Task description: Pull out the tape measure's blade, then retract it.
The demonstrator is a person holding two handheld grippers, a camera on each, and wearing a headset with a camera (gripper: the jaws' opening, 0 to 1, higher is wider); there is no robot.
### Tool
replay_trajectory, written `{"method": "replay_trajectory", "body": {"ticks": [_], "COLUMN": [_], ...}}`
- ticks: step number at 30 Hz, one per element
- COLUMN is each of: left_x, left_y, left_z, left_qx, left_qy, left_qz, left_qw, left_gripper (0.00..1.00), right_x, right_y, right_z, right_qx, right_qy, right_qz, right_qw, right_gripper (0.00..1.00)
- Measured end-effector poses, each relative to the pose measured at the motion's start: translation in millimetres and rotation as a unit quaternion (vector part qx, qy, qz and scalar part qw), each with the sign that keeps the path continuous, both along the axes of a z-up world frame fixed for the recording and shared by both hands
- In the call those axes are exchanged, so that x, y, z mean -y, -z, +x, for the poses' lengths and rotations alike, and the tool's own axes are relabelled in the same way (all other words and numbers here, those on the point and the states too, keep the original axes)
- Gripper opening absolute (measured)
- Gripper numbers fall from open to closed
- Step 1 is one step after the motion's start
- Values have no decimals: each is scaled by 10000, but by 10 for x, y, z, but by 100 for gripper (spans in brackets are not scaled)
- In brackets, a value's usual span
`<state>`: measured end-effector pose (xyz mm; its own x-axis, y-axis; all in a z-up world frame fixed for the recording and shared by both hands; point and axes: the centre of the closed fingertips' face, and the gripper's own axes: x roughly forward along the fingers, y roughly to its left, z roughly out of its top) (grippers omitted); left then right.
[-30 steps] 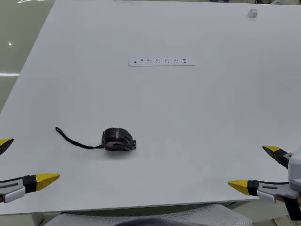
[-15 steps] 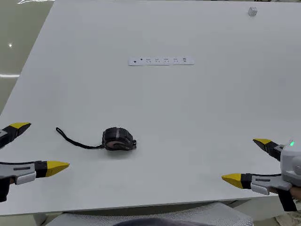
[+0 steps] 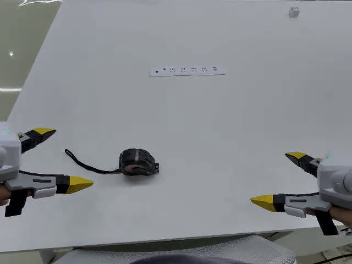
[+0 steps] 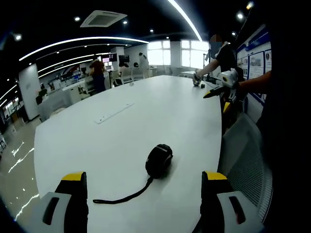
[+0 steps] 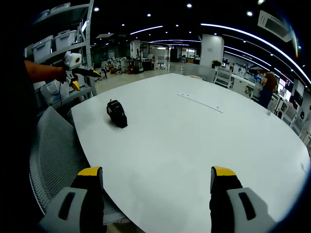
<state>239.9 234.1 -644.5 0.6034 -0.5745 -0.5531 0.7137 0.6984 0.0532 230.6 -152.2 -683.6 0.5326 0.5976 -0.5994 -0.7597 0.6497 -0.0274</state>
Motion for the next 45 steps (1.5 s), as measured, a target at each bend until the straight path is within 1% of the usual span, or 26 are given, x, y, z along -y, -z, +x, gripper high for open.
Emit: {"method": "replay_trajectory", "body": {"ticks": [4,9,13,17,19,25,29,31,35,38,41,44,45], "left_x": [38,110,190,271,293,387,435,467,525,564,594,629,642], "left_y": [-11,-29,-64,-66,-56,-107,-97,-96,-94,-93,-64,-26,-2], "left_z": [33,94,155,199,222,301,351,368,408,414,421,415,410], "left_qx": [-13,-22,-1,-12,-20,-18,-50,-16,-52,-55,-88,-147,-183], "left_qy": [119,347,541,715,765,911,1088,1185,1349,1458,1574,1715,1779], "left_qz": [44,172,244,307,326,319,409,508,610,664,740,807,856], "left_qw": [9999,9992,9982,9970,9965,9953,9932,9917,9890,9871,9847,9818,9801], "left_gripper": [94,93,93,93,93,93,92,92,92,92,92,92,92], "right_x": [-91,-214,-303,-383,-414,-470,-529,-557,-648,-699,-750,-796,-814], "right_y": [-16,-37,-58,-67,-69,-53,-42,-30,-36,-28,-33,-35,-45], "right_z": [-1,10,43,70,79,118,148,168,189,204,220,230,234], "right_qx": [2,18,50,55,62,70,80,81,113,126,131,134,142], "right_qy": [-103,-250,-346,-445,-483,-588,-649,-684,-822,-927,-996,-1065,-1087], "right_qz": [5,37,39,33,36,60,84,81,72,27,30,18,25], "right_qw": [9999,9997,9994,9990,9988,9982,9978,9976,9965,9956,9949,9942,9940], "right_gripper": [94,94,94,93,93,93,92,92,90,90,89,89,89]}}
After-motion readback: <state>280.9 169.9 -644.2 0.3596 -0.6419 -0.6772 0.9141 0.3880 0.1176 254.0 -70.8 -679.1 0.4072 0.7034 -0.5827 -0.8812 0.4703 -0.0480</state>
